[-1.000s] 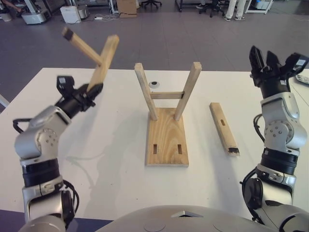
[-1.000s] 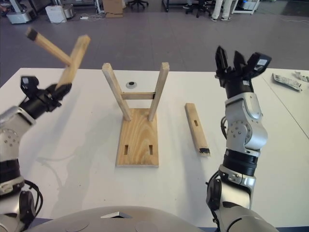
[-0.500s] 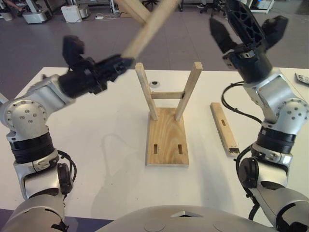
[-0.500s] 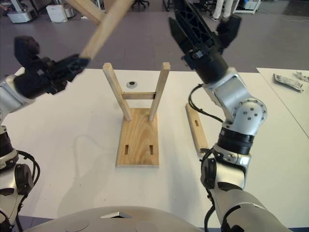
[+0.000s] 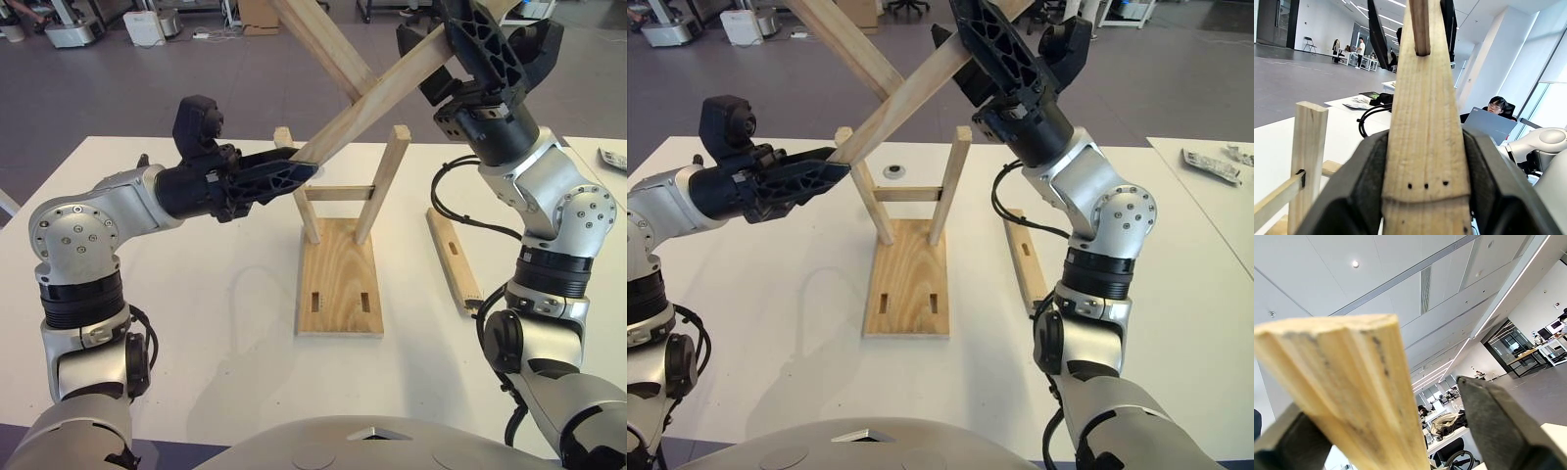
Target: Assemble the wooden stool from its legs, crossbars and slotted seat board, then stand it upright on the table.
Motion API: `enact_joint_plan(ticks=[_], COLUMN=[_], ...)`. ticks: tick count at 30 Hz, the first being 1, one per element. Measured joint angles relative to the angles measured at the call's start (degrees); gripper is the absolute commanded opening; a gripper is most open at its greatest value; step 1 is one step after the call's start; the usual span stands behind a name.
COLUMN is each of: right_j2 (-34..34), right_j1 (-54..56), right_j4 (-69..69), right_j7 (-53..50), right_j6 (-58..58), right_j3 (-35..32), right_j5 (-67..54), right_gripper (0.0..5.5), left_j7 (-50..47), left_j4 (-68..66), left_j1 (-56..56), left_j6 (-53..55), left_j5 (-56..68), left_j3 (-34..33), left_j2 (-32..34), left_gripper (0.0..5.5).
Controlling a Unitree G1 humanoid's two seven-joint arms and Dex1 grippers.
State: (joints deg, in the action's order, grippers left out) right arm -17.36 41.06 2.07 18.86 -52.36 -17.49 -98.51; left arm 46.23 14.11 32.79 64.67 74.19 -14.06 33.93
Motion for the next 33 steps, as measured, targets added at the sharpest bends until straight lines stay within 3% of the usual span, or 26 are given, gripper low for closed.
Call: enact_joint_plan(ticks=[7,18,21,27,31,33], right_j2=[0.0,-0.1,-0.6,-7.1,-10.4,-13.6], right_j1=[0.0,0.3,1.2,0.8,-1.8,-5.2], right_j4=[0.1,0.0,-0.2,1.1,5.5,9.7], right_j7=[0.1,0.1,0.4,3.0,8.1,15.4], right_j6=[0.8,2.9,3.0,1.8,-0.3,-1.2], right_j3=[0.0,0.3,0.5,0.5,0.8,2.3], right_j5=[0.5,4.4,6.2,13.1,14.4,17.1], right_gripper=[2.17,2.07,2.05,2.05,2.05,2.05], left_j7=[-1.8,-7.2,-9.7,-1.5,-0.5,-1.1], left_j4=[0.0,-0.4,-0.6,1.6,2.5,1.9], left_j1=[-0.1,-0.6,-0.6,-20.9,-29.4,-33.0], left_j6=[-0.2,-0.3,-2.8,-1.5,-3.9,-6.8], left_j5=[0.0,2.6,3.9,1.0,-1.6,-4.8], left_j3=[-0.4,-1.7,-3.5,-7.7,-10.9,-11.7], left_j2=[0.0,-2.3,-3.4,6.2,7.1,6.1], left_gripper=[2.03,2.03,2.71,3.33,3.33,3.33])
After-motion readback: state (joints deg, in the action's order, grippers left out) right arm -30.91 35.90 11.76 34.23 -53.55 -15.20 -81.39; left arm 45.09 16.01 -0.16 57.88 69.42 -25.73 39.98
